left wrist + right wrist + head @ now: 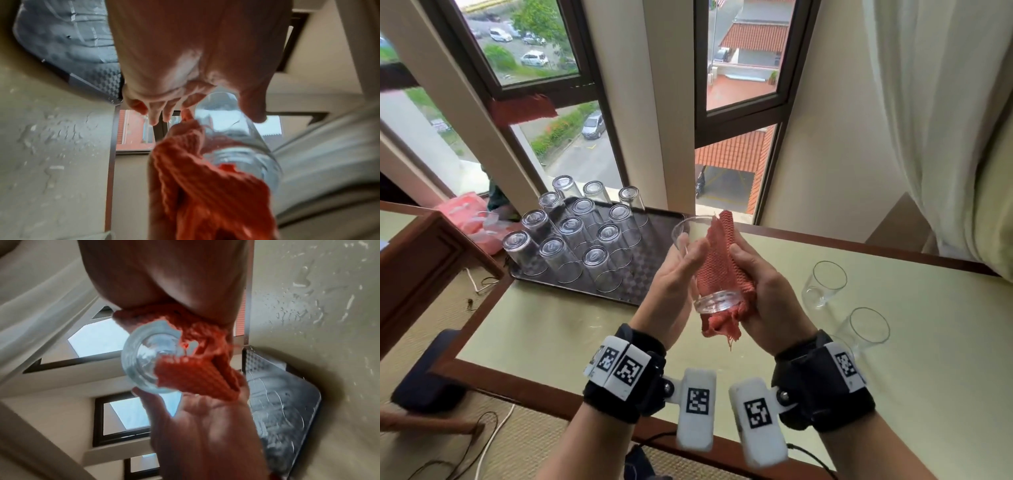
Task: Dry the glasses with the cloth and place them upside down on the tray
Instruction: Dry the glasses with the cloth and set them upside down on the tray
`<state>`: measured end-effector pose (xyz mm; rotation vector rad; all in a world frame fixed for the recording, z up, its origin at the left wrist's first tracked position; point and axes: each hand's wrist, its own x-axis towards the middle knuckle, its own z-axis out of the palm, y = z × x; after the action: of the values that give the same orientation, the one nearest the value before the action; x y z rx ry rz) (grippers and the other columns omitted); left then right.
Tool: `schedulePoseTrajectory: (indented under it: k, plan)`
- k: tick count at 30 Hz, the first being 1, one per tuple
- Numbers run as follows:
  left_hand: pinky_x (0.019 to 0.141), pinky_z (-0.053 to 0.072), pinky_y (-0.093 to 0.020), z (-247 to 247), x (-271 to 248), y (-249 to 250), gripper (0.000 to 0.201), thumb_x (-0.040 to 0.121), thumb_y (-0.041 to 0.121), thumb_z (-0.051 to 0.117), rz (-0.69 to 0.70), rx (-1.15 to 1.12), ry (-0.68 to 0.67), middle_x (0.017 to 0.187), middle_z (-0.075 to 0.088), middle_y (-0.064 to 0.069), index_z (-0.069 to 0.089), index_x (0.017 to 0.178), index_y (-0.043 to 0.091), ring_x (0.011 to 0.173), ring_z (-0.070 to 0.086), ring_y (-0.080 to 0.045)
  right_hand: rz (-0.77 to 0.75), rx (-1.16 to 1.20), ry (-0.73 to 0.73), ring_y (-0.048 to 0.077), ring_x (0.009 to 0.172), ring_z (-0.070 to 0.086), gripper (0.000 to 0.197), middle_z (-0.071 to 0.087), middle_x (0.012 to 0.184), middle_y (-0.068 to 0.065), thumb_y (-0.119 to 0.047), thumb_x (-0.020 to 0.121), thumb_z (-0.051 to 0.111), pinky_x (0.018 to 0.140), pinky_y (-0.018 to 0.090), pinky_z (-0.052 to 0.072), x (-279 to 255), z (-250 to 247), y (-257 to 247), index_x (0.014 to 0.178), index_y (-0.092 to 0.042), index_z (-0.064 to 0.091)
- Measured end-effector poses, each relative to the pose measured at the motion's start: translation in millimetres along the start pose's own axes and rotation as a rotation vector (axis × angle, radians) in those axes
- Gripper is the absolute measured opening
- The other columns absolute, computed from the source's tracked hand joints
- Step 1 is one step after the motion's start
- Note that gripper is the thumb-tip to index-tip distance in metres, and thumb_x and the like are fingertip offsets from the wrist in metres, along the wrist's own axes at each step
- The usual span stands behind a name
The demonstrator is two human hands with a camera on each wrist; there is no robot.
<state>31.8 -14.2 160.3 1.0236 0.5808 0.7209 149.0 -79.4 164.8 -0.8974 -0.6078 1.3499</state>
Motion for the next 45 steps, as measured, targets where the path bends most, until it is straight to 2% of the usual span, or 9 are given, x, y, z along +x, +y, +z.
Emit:
schedulePoseTrajectory:
  k: [5,10,14,19,23,29,33,39,45]
  plan:
    - [0.117,0.034,-0.049,-9.6,1.6,-0.4,0.086,0.081,0.026,0.070,-0.001,0.002,0.046,0.141,0.055,-0.013,0.027,0.152,0.003,0.130,0.054,-0.024,-0.033,-0.040,0.055,0.024,0.116,0.066,0.045,0.062,0.137,0.008,-0.022,0.104,0.037,0.090,0.038,0.058,-2.1,-4.6,-3.5,0.149,-0.023,0.042]
    - [0.083,0.053,-0.016,-5.5,5.5,-7.7,0.080,0.090,0.019,0.070,0.016,0.073,0.076,0.145,0.046,-0.009,0.016,0.149,0.015,0.123,0.059,-0.008,-0.073,-0.192,0.060,0.022,0.125,0.060,0.050,0.057,0.143,0.003,-0.021,0.104,0.040,0.104,0.042,0.050,-0.7,2.2,10.1,0.154,-0.028,0.034]
    - [0.108,0.042,-0.049,-8.2,3.0,-0.9,0.057,0.089,0.038,0.062,-0.023,0.052,-0.059,0.124,0.062,-0.007,0.049,0.136,0.010,0.115,0.059,-0.022,0.039,0.185,0.005,0.031,0.126,0.059,0.049,0.062,0.136,0.013,-0.028,0.096,0.044,0.105,0.048,0.047,-2.3,-1.5,-0.1,0.143,-0.019,0.049]
    - [0.108,0.044,-0.038,-9.8,6.7,-0.1,0.054,0.088,0.015,0.062,0.010,0.054,-0.020,0.133,0.058,-0.010,0.040,0.135,0.001,0.123,0.058,-0.019,-0.099,-0.192,0.095,0.019,0.120,0.063,0.047,0.059,0.141,0.003,-0.019,0.105,0.038,0.091,0.031,0.057,3.1,-1.0,4.3,0.151,-0.025,0.039]
    - [0.093,0.055,-0.033,-1.4,5.7,-0.2,0.048,0.088,0.032,0.067,0.005,0.038,0.024,0.133,0.058,-0.014,0.043,0.127,0.020,0.115,0.064,-0.019,-0.058,-0.071,0.025,0.026,0.125,0.060,0.046,0.058,0.141,0.008,-0.022,0.104,0.037,0.099,0.038,0.054,3.1,4.0,6.1,0.150,-0.024,0.042]
    - [0.116,0.034,-0.050,-15.8,6.3,1.5,0.062,0.088,0.032,0.067,-0.005,0.116,0.005,0.134,0.058,-0.020,0.046,0.138,0.003,0.128,0.054,-0.032,-0.077,-0.059,0.055,0.024,0.117,0.065,0.046,0.062,0.137,0.009,-0.021,0.103,0.038,0.087,0.034,0.058,4.9,-1.1,-1.6,0.149,-0.021,0.043]
    - [0.091,0.055,-0.030,-6.5,9.3,0.3,0.084,0.088,0.034,0.073,-0.042,0.105,0.087,0.138,0.056,-0.014,0.019,0.148,0.012,0.120,0.063,-0.019,-0.112,-0.249,0.051,0.018,0.122,0.062,0.051,0.053,0.146,0.006,-0.015,0.106,0.038,0.093,0.030,0.056,7.4,4.1,8.4,0.155,-0.026,0.031]
    - [0.104,0.037,-0.052,-16.2,4.3,4.3,0.066,0.082,0.058,0.068,-0.053,0.099,-0.046,0.114,0.060,-0.018,0.059,0.127,0.011,0.107,0.054,-0.031,0.060,0.209,-0.020,0.027,0.107,0.069,0.048,0.068,0.125,0.012,-0.032,0.095,0.044,0.090,0.042,0.058,1.1,1.0,-0.8,0.139,-0.016,0.053]
    - [0.090,0.053,-0.031,-9.7,9.7,1.2,0.102,0.082,0.031,0.077,-0.046,0.076,0.117,0.144,0.047,-0.008,0.010,0.157,0.019,0.117,0.062,-0.012,-0.106,-0.262,0.031,0.019,0.119,0.065,0.049,0.059,0.140,0.003,-0.017,0.106,0.037,0.090,0.032,0.057,6.8,3.9,8.4,0.154,-0.027,0.034]
